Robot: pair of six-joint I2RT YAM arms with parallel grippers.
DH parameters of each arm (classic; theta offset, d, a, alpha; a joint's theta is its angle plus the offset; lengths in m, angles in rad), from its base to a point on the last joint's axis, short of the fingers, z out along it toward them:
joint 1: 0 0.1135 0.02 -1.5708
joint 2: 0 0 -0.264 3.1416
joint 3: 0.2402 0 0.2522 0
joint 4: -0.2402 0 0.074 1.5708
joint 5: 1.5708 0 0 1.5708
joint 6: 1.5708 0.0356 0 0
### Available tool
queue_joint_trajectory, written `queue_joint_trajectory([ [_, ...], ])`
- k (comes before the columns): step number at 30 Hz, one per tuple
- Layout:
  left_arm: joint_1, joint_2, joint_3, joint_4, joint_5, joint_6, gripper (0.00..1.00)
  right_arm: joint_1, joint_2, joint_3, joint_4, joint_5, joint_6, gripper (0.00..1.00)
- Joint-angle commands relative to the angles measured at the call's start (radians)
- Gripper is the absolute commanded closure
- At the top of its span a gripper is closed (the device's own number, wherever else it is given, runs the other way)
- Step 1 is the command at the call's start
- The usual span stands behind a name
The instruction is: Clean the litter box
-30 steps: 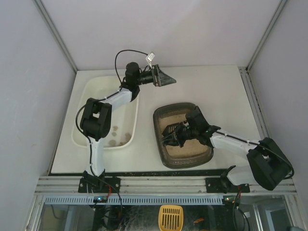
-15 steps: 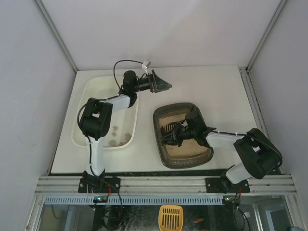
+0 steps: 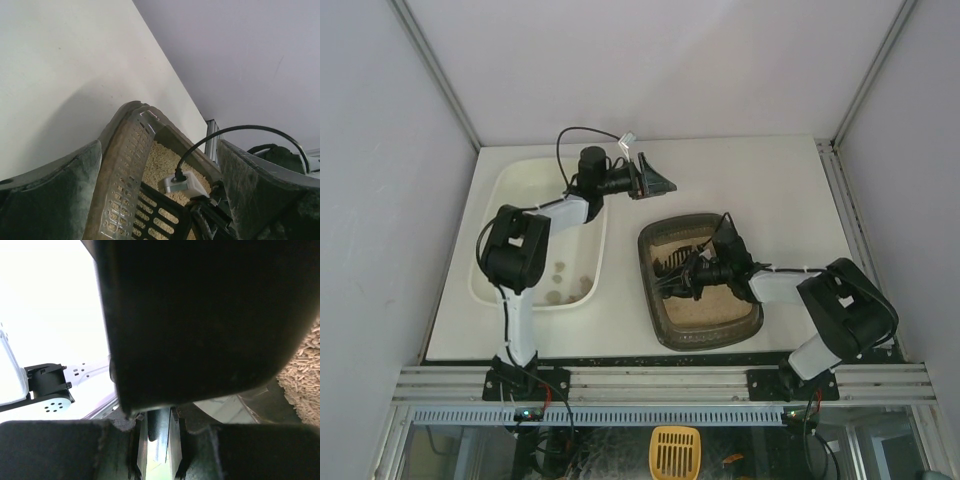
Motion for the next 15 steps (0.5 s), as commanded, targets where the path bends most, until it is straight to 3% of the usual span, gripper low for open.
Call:
queue_joint_trajectory([
  [1, -0.007, -0.092, -0.037, -0.038, -0.007, 0.071, 0.00, -0.016, 0.036, -0.041, -0.161, 0.086, -0.155, 1.00],
  [8, -0.034, -0.152, -0.140, -0.045, -0.018, 0.089, 0.00, -0.018, -0.008, -0.053, -0.327, 0.065, -0.257, 1.00],
  [15, -0.047, -0.182, -0.156, -0.121, -0.063, 0.154, 0.00, -0.008, -0.085, -0.118, -0.350, 0.032, -0.230, 1.00],
])
